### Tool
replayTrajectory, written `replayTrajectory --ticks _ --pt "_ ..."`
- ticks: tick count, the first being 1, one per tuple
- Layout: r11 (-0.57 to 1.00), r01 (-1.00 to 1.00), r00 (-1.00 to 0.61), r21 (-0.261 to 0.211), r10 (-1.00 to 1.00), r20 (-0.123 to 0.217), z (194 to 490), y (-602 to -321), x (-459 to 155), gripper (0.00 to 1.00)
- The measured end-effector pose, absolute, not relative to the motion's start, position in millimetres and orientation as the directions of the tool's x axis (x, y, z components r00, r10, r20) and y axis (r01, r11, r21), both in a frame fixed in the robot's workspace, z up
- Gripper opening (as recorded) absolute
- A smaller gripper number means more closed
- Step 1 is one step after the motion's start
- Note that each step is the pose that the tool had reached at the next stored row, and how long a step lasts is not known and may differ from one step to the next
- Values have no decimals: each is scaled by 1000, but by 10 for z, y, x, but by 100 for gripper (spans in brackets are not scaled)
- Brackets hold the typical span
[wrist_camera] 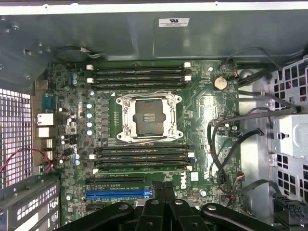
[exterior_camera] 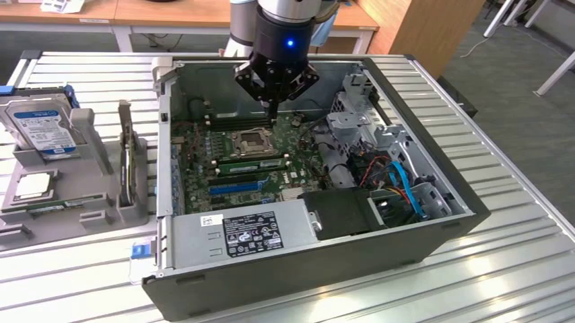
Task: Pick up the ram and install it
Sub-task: 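Press down the ram until it locks into place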
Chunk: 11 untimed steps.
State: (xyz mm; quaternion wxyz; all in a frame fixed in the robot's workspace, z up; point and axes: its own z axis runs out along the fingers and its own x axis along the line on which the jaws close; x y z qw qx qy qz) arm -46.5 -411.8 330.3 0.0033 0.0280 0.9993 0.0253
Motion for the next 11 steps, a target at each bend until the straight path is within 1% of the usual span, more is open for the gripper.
replayTrajectory --ticks 11 --pt "997 57 -998 51 57 -5 3303 -4117 -487 10"
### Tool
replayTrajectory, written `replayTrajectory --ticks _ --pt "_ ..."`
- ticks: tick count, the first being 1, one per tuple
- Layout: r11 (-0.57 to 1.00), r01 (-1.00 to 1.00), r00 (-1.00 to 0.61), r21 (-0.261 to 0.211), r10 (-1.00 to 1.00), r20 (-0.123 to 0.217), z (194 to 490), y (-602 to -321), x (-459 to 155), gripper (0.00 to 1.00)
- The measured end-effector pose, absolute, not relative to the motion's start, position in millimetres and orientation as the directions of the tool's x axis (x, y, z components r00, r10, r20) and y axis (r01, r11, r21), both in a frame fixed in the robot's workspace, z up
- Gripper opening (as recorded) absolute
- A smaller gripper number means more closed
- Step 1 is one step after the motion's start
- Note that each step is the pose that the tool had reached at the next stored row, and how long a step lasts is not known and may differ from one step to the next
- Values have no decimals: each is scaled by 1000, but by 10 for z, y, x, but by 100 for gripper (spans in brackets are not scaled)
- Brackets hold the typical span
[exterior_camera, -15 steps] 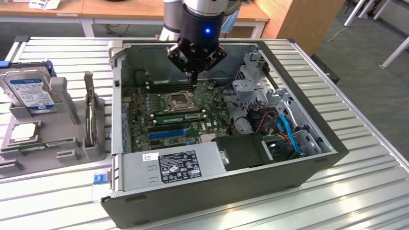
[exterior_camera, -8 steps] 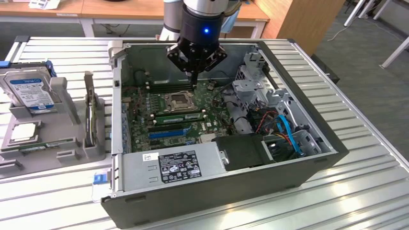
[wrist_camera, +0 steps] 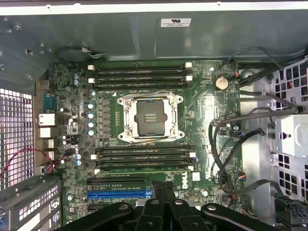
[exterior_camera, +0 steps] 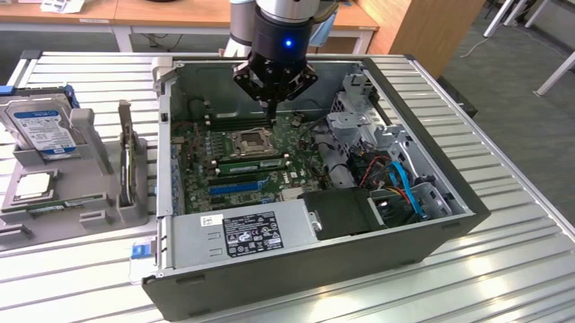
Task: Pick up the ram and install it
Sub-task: 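Press down the ram until it locks into place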
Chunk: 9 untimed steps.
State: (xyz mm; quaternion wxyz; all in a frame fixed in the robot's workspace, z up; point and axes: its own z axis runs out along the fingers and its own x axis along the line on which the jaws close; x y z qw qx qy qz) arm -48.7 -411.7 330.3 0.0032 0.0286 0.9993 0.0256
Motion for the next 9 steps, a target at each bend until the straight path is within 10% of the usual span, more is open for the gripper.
replayTrajectory --ticks 9 --pt "996 68 -998 52 69 -3 3303 -4117 -488 10"
